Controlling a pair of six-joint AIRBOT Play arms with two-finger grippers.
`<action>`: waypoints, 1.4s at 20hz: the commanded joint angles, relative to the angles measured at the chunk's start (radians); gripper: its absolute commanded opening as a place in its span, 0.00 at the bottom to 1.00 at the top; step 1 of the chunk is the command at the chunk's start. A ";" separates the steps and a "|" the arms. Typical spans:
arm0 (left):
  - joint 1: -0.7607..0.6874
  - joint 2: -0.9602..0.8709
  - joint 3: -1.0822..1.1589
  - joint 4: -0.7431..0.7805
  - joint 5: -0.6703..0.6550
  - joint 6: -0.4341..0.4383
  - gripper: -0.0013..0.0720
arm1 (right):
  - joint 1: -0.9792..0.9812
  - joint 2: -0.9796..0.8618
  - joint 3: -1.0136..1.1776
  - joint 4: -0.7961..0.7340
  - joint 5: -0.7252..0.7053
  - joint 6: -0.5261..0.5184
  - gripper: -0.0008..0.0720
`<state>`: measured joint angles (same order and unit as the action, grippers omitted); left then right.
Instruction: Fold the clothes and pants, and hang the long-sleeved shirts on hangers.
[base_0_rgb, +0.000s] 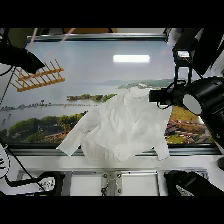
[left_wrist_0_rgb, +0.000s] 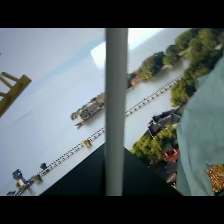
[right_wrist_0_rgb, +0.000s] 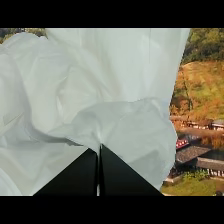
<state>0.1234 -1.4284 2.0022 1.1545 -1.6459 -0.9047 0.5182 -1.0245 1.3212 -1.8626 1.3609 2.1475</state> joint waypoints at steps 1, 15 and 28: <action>-0.009 0.002 -0.003 -0.077 -0.114 0.072 0.04 | 0.001 0.000 0.000 0.000 0.000 0.000 0.03; 0.048 0.156 -0.533 -0.163 -0.150 0.718 0.03 | 0.001 0.000 0.000 0.000 0.000 0.000 0.03; -0.150 0.081 -0.700 -0.163 -0.124 0.770 0.03 | 0.001 0.000 0.000 0.000 0.000 0.000 0.03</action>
<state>0.0166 -1.3121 1.3083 0.9920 -1.7878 -0.1394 0.5182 -1.0245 1.3212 -1.8626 1.3609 2.1475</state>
